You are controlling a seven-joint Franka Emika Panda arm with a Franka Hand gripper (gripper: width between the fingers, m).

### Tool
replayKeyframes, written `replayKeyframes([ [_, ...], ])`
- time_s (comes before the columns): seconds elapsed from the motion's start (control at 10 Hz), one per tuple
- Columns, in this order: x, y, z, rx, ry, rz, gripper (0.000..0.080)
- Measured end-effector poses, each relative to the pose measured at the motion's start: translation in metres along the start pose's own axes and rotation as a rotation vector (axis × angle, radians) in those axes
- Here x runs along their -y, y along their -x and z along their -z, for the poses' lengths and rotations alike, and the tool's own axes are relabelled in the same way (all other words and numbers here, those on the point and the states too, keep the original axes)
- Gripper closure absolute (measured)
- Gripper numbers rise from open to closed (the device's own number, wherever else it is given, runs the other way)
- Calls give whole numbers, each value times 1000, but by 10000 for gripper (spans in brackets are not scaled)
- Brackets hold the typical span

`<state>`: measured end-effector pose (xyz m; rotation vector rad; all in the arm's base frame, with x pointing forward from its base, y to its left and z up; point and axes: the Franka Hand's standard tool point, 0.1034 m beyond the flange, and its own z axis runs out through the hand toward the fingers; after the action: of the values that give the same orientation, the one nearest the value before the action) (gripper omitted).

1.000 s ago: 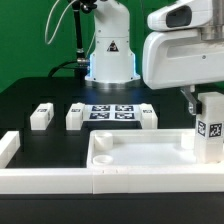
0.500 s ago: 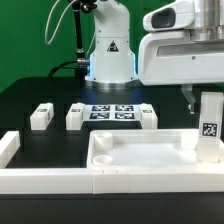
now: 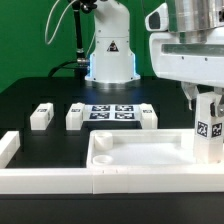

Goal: Assemble desk

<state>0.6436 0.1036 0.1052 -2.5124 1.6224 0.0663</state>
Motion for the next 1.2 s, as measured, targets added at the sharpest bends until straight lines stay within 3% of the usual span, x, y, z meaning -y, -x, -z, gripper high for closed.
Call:
replayKeyframes([
  [0.4,1,2,0,9,-4,-224,505],
  [0.6,0,2,-1,34,-26,-497,505],
  [0.8,-1,2,0,48,-68,-686,506],
  [1.1,-2,0,1,42,-79,-731,505],
  [1.2,-2,1,0,42,-78,-728,428],
])
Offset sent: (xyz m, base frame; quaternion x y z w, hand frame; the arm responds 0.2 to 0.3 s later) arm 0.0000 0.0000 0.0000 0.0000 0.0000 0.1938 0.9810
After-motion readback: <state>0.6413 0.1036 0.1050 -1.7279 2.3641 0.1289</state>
